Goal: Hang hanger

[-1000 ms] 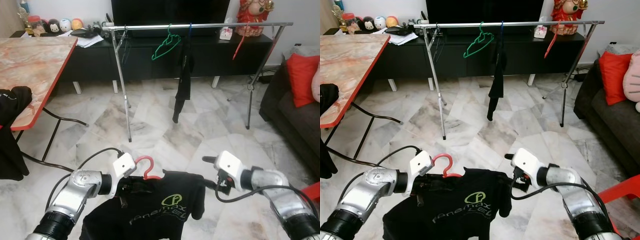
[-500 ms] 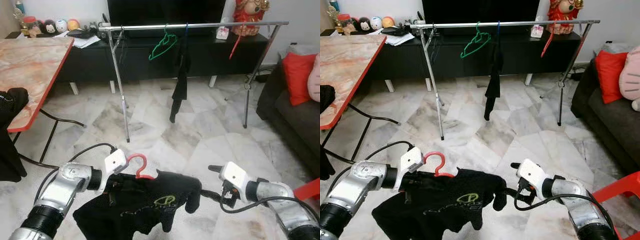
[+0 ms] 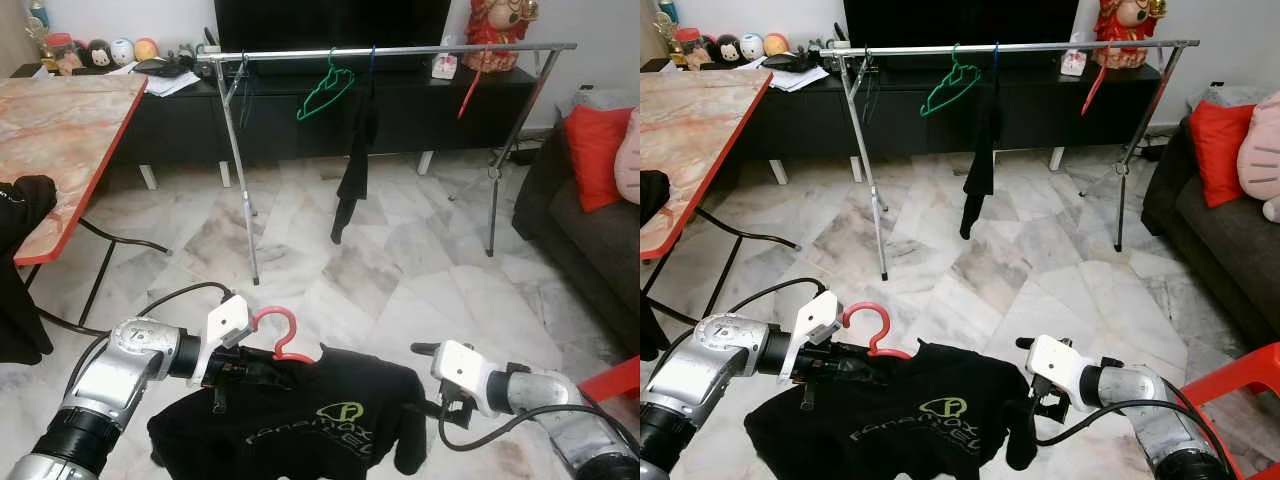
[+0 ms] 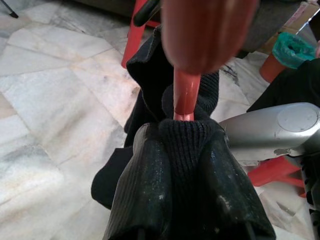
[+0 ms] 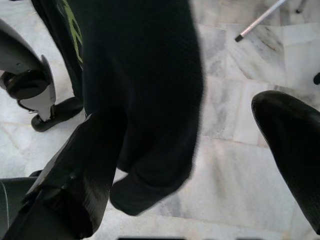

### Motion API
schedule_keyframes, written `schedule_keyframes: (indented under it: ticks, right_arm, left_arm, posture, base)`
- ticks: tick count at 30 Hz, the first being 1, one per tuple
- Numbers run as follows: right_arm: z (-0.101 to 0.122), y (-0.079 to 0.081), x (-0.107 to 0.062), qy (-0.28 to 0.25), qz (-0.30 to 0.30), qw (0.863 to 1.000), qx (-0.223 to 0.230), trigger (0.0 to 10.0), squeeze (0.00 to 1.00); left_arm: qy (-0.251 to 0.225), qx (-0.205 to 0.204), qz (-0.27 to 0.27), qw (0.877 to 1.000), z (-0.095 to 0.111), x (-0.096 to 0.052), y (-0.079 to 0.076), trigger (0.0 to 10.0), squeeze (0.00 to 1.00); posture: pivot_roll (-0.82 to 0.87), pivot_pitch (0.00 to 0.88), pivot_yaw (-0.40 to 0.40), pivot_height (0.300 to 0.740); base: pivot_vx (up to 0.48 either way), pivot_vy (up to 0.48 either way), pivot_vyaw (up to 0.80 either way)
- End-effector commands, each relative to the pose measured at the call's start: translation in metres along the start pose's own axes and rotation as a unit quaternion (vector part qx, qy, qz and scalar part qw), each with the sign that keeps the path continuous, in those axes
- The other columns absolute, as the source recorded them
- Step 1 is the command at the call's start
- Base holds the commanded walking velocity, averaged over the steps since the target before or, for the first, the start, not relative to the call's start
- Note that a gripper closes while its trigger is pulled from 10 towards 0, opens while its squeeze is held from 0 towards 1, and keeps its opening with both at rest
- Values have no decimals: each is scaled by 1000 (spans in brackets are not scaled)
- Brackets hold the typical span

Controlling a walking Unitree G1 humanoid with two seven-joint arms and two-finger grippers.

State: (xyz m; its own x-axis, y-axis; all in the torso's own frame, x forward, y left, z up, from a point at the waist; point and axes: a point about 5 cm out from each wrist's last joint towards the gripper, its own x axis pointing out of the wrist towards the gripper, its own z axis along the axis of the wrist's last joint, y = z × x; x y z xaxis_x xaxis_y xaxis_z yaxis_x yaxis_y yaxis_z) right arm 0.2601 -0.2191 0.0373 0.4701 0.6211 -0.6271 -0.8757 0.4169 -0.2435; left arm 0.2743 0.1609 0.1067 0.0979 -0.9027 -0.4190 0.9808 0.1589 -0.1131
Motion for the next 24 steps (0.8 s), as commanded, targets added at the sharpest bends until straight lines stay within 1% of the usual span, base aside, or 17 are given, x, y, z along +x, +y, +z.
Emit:
schedule_keyframes:
  ticks: [1, 5, 7, 8, 9, 10, 11, 12, 15, 24]
  right_arm:
    - [-4, 0, -2, 10, 3, 1000, -1, 10000, 0]
    - [-5, -1, -1, 18, 6, 1000, -5, 10000, 0]
    - [-8, 1, -1, 23, 17, 1000, -4, 10000, 0]
    - [-9, 1, -1, 25, 15, 1000, -4, 7569, 0]
    - [-9, 1, -1, 26, 14, 1000, -3, 7569, 0]
    - [-10, 1, -1, 27, 12, 1000, -3, 4118, 0]
    - [-10, 1, -1, 28, 12, 1000, -3, 235, 0]
    - [-10, 1, -1, 28, 12, 1000, -1, 0, 0]
    - [-10, 0, -1, 24, 13, 1000, 7, 0, 0]
    - [-8, -4, 2, 20, 4, 1000, 5, 0, 0]
  left_arm:
    - [-10, 15, -13, 1000, 10, 1, -1, 10000, 0]
    - [-11, 15, -11, 1000, 11, 2, 0, 10000, 0]
    - [-13, 15, -10, 1000, 12, 4, 1, 10000, 0]
    - [-14, 15, -11, 1000, 13, 4, 0, 10000, 0]
    - [-15, 15, -11, 1000, 13, 5, 0, 10000, 0]
    - [-15, 15, -12, 1000, 13, 5, 0, 10000, 0]
    - [-16, 15, -12, 1000, 13, 5, 0, 10000, 0]
    - [-17, 15, -12, 1000, 13, 5, 0, 10000, 0]
    - [-18, 16, -15, 1000, 14, 7, -1, 10000, 0]
    - [-24, 18, -26, 999, 18, 9, -2, 10000, 0]
  posture:
    - [-125, 0, -51, 740]
    - [-126, 0, -54, 740]
    - [-126, 0, -56, 740]
    - [-126, 0, -56, 740]
    - [-125, 0, -58, 740]
    - [-125, 0, -58, 740]
    - [-125, 0, -58, 740]
    - [-128, 0, -58, 740]
    - [-128, 0, -58, 740]
    - [-124, 0, -59, 740]
  base:
    - [0, 0, 0]
    - [0, 0, 0]
    - [0, 0, 0]
    - [0, 0, 0]
    - [0, 0, 0]
    - [0, 0, 0]
    - [0, 0, 0]
    - [0, 0, 0]
    - [0, 0, 0]
    - [0, 0, 0]
